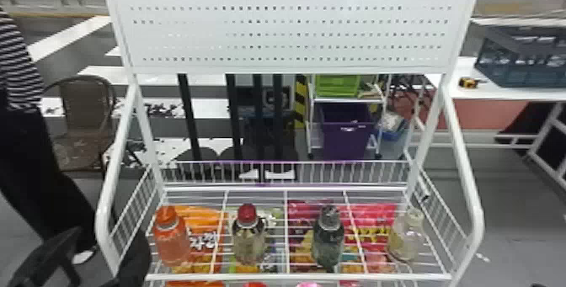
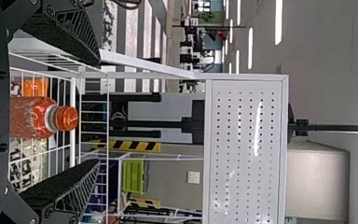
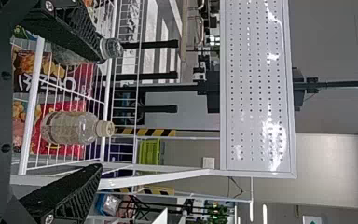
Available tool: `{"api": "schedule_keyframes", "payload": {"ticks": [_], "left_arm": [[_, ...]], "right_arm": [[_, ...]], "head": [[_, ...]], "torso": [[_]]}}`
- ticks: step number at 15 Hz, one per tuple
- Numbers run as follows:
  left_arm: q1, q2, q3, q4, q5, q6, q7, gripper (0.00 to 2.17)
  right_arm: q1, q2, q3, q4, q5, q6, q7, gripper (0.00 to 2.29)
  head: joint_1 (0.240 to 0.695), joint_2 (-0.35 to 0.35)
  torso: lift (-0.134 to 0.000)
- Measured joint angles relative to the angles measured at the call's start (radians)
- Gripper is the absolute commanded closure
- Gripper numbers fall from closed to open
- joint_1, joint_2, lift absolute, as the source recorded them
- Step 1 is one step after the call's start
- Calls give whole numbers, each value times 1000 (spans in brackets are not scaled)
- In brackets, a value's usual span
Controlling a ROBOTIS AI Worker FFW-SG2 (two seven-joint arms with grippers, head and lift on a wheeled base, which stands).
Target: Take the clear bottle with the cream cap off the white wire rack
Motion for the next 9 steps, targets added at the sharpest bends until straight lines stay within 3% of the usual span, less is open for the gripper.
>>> {"api": "schedule_keyframes", "payload": {"ticks": [9], "left_arm": [[-1, 0, -3, -29, 0, 46, 0, 137]], "right_arm": [[-5, 0, 0, 1, -3, 0, 3, 83]], "head": [[499, 0]], "torso": [[0]]}}
